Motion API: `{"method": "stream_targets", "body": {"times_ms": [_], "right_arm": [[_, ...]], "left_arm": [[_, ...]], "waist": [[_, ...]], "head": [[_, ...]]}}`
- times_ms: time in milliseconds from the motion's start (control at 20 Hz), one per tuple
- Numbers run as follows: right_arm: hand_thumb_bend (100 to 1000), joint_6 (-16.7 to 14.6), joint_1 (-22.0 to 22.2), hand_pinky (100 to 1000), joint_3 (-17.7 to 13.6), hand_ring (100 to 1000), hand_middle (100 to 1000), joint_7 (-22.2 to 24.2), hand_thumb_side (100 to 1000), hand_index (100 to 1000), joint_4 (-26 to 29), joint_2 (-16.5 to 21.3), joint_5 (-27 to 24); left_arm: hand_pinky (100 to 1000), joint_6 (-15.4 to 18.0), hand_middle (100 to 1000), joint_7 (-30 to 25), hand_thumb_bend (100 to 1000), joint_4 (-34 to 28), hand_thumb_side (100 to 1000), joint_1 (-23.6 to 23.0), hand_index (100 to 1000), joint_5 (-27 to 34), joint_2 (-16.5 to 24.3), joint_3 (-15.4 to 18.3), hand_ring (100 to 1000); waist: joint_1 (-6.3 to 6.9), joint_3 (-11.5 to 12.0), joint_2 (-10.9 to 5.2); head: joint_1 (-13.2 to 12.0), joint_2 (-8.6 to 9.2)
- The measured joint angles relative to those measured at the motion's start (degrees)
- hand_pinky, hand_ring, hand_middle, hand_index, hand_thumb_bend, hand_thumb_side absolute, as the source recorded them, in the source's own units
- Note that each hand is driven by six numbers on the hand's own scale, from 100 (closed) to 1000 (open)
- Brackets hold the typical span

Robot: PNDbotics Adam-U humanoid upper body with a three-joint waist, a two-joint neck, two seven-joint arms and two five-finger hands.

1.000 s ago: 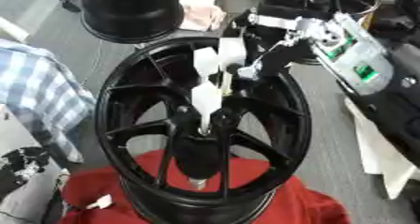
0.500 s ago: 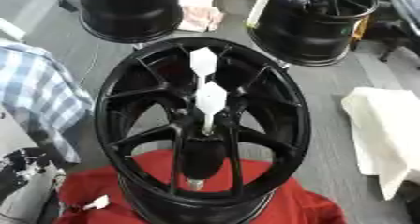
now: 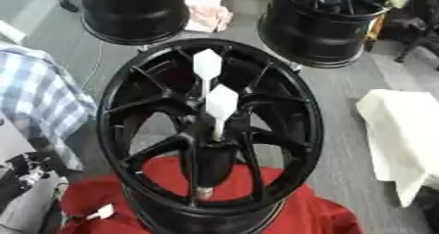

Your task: Pull the pin out of the wheel hub.

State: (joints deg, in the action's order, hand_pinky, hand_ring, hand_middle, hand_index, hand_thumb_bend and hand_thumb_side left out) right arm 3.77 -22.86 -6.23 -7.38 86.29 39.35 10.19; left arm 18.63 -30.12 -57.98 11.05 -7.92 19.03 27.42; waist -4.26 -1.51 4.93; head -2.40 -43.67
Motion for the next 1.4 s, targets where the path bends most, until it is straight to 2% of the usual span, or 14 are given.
{"method": "stream_targets", "body": {"times_ms": [50,100,300,450,600,700,850,1150,1400], "right_arm": [[265,0.35,2.99,781,-1.39,748,747,-2.53,428,903,-0.37,-1.40,0.66],[321,0.80,5.66,840,-2.68,811,829,-4.86,487,938,-1.02,-3.02,1.22],[326,2.40,12.31,887,-6.22,897,913,-14.32,541,966,-4.70,-10.19,1.58],[324,2.61,13.45,875,-6.38,888,915,-19.95,547,961,-7.26,-14.15,0.79],[318,1.96,12.77,858,-4.96,873,898,-23.30,544,946,-8.96,-16.89,0.03],[311,1.24,11.59,847,-3.42,861,880,-23.95,533,938,-9.88,-18.35,-0.21],[262,-0.38,10.03,795,-0.94,792,820,-23.80,500,912,-10.84,-20.47,-0.30],[230,-7.29,9.26,757,5.37,724,749,-22.59,494,891,-11.75,-26.08,-1.94],[234,-11.48,9.22,744,9.54,694,718,-21.02,469,877,-14.55,-28.69,-3.08]], "left_arm": [[682,0.03,626,0.07,464,0.01,510,0.00,736,0.11,0.05,0.01,679],[682,0.08,626,0.19,464,0.02,510,0.00,736,0.24,0.15,0.03,679],[682,0.22,627,0.48,465,0.05,510,0.05,736,0.58,0.17,0.17,679],[682,0.30,627,0.56,466,0.10,510,0.14,736,0.81,0.17,0.19,679],[682,0.31,627,0.57,465,0.24,511,0.27,736,0.89,0.17,0.20,679],[682,0.31,627,0.57,466,0.35,511,0.45,736,0.91,0.17,0.20,679],[682,0.33,627,0.55,467,0.36,511,0.53,736,0.98,0.17,0.20,679],[682,0.42,627,0.46,463,0.40,510,0.66,736,1.15,0.15,0.17,679],[682,0.47,627,0.33,462,0.46,511,1.07,736,1.36,0.11,0.00,679]], "waist": [[0.08,-0.03,0.09],[0.20,-0.09,0.20],[0.56,-0.28,0.45],[0.64,-0.28,0.47],[0.73,-0.20,0.56],[0.95,-0.10,0.61],[1.06,-0.04,0.71],[1.58,0.18,1.06],[1.72,0.50,1.15]], "head": [[0.00,0.04],[0.00,0.08],[-0.03,0.49],[-0.01,0.51],[0.00,0.52],[0.01,0.52],[0.09,0.52],[0.38,0.59],[0.81,1.19]]}}
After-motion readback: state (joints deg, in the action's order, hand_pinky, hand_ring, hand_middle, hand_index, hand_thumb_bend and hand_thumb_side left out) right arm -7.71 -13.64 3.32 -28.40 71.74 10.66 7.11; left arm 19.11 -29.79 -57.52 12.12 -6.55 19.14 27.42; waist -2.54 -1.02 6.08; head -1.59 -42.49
